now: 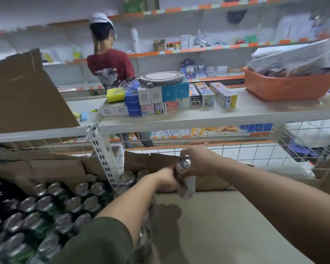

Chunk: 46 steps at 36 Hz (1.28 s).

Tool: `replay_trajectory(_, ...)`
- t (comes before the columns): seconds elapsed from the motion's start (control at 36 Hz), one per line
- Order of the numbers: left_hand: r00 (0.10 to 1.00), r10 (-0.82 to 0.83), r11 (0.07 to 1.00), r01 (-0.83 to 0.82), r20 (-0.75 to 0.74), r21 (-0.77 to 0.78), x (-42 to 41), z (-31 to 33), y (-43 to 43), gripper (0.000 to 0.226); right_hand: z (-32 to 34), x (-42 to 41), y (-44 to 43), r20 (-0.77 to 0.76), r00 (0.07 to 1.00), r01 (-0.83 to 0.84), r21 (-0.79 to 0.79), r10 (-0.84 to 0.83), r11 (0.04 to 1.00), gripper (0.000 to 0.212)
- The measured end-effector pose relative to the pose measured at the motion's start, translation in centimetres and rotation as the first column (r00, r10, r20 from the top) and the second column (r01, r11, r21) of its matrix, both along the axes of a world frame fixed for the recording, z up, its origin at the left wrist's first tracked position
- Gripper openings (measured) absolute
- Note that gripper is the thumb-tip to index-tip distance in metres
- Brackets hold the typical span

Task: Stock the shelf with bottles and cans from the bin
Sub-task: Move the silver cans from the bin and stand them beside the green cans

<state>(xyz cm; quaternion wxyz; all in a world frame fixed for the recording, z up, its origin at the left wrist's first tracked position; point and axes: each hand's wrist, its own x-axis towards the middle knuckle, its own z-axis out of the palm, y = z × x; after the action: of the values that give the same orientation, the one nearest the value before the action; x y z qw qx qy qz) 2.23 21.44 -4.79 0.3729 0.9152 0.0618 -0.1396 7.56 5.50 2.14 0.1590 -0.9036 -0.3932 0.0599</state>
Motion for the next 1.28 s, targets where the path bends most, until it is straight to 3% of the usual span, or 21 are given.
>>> replay_trajectory(0.14, 0.993, 0.067, 0.995, -0.06, 0.097, -0.074, -0.1, -0.7, 1.0, 0.052, -1.1, -0.2, 1.2, 0.042, 0.997, 0.06, -0.042, -0.058, 0.997, 0.037)
replay_trajectory(0.28, 0.968, 0.152, 0.981, -0.123, 0.198, -0.148, -0.1, -1.3, 1.4, 0.044, -2.4, 0.7, 1.2, -0.026, 0.989, 0.145, -0.013, -0.145, 0.989, 0.045)
replay_trajectory(0.33, 0.969, 0.136, 0.987, -0.116, 0.208, -0.108, 0.1, -1.5, 1.6, 0.044, -3.0, 1.0, 1.1, -0.08, 0.985, 0.149, -0.012, -0.15, 0.989, 0.045)
replay_trajectory(0.56, 0.99, 0.081, 0.996, -0.086, 0.117, 0.033, 1.5, -3.7, 1.6, 0.034, -6.5, 3.2, 1.9, -0.192, 0.973, 0.118, -0.081, -0.132, 0.99, 0.052)
replay_trajectory(0.67, 0.991, 0.064, 0.993, -0.075, 0.12, 0.086, 1.6, -4.3, 2.0, 0.028, -7.4, 3.7, 1.9, -0.201, 0.969, 0.123, -0.11, -0.143, 0.986, 0.041)
replay_trajectory(0.86, 0.996, 0.039, 0.993, -0.047, 0.078, 0.107, 2.1, -5.0, 2.5, 0.032, -9.4, 4.2, 2.3, -0.224, 0.961, 0.147, -0.087, -0.163, 0.985, 0.039)
replay_trajectory(1.0, 1.0, 0.014, 0.986, -0.017, 0.017, 0.168, 2.3, -5.8, 3.1, 0.048, -10.3, 4.3, 2.7, -0.246, 0.958, 0.13, -0.097, -0.15, 0.987, 0.026)
replay_trajectory(1.28, 0.997, 0.072, 0.974, -0.066, -0.02, 0.215, 1.9, -6.1, 3.6, 0.046, -10.3, 3.9, 3.0, -0.236, 0.96, 0.13, -0.097, -0.149, 0.987, 0.041)
